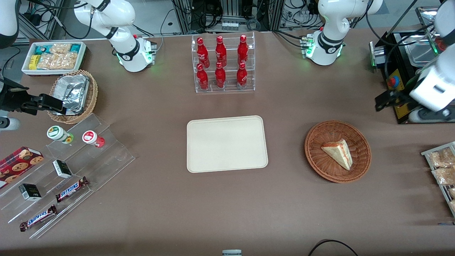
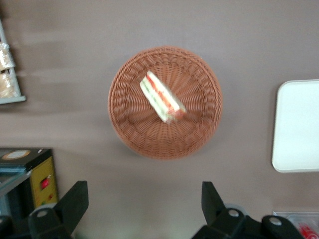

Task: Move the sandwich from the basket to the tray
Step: 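Lower the open left gripper over the sandwich in the wicker basket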

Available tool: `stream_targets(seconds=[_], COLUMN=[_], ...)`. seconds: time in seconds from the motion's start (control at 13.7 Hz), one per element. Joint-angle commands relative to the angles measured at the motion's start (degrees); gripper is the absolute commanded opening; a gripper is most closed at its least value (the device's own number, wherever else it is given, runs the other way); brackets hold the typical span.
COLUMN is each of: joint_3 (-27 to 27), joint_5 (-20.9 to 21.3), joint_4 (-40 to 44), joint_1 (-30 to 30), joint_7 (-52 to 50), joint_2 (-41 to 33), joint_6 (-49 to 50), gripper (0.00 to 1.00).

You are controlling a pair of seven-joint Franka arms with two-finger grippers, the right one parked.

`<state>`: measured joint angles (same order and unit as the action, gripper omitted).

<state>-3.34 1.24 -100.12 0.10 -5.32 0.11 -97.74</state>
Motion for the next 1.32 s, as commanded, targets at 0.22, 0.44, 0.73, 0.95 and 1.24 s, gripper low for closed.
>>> stream_targets(seconds=[0.22,0.44,0.73,0.95,1.24], joint_3=[0.0,-0.2,-0.1,-0.1,0.1], joint_5=[0.0,-0.2,0.0,0.2,0.9], joint_4=[-21.6,-24.4,-24.7,-24.5,-25.4], joint_1=[-0.9,-2.6,-2.9,-2.8,-2.7], joint_7=[-21.3,-35.6,-38.9,-38.9,-38.0], joint_2=[-2.4,0.8,7.2,9.5,12.1], joint_6=[-27.4,-34.5,-41.5,-43.0,-44.7], gripper=[1.00,1.00,1.00,1.00,1.00])
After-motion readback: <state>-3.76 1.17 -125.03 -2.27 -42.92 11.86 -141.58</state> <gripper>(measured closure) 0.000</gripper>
